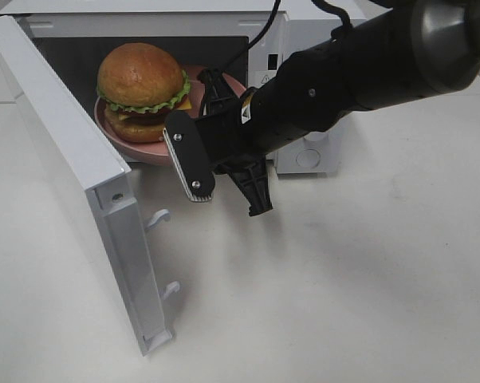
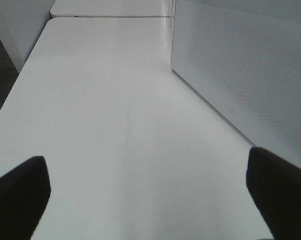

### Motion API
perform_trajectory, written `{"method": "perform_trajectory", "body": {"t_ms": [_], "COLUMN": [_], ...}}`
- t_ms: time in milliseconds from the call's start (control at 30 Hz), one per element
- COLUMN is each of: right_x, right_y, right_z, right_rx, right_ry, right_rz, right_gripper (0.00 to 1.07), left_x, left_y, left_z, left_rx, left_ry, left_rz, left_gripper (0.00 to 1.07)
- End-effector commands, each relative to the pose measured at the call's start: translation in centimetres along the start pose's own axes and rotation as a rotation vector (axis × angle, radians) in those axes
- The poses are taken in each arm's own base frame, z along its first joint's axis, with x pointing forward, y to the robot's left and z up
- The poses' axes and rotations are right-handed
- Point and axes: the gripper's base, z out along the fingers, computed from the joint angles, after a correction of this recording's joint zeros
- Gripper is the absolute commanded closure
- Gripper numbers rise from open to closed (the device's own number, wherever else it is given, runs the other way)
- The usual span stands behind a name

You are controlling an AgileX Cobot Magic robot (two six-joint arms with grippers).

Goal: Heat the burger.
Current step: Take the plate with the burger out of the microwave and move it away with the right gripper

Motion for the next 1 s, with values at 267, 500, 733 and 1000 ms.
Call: {"method": "perform_trajectory", "body": {"t_ms": [267,500,733,1000], "right_x": [0.5,0.7,1.1,1.4], "right_y": [0.4,2.0,4.3,6.5], "right_z": [-3.6,-5.3,-7.0,-8.6], "right_rx": [0.086,0.075,0.049,0.043], "right_ry": [-0.011,-0.009,-0.004,-0.003], "right_rz": [0.04,0.039,0.036,0.031], "right_gripper": [1.07,1.07,1.07,1.07], "left_x": [0.0,0.0,0.0,0.0], "left_y": [0.0,0.0,0.0,0.0], "left_z": [0.0,0.0,0.0,0.0], "left_rx": [-0.007,-0.007,-0.007,-0.007], "left_ry": [-0.018,-0.018,-0.018,-0.018], "left_rz": [-0.006,-0.006,-0.006,-0.006], "left_gripper": [0.06,0.06,0.06,0.06]}}
